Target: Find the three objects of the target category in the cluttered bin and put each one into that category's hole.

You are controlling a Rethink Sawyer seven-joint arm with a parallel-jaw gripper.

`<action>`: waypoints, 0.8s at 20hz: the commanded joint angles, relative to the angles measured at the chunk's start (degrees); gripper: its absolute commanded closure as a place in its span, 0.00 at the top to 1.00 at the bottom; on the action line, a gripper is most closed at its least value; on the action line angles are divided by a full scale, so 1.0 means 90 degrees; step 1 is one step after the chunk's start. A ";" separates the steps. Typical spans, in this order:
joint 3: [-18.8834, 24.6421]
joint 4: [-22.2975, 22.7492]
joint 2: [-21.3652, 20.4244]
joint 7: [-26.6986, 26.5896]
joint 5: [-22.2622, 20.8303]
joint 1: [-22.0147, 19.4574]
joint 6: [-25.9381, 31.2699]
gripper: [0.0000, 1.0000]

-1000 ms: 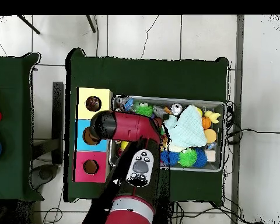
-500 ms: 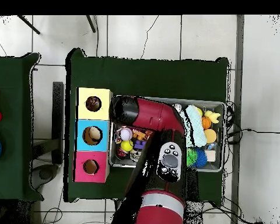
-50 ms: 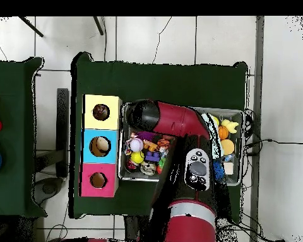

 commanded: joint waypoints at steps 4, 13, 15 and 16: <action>0.1030 0.0174 0.0167 -0.1153 -0.0745 -0.0205 -0.0126 1.00; 0.0831 0.0995 -0.0648 -0.0086 -0.0611 0.0360 0.0105 1.00; 0.1022 0.1169 -0.0790 -0.0086 -0.0421 0.0307 0.0130 1.00; 0.1117 0.1219 -0.0879 -0.0139 -0.0337 0.0281 0.0231 1.00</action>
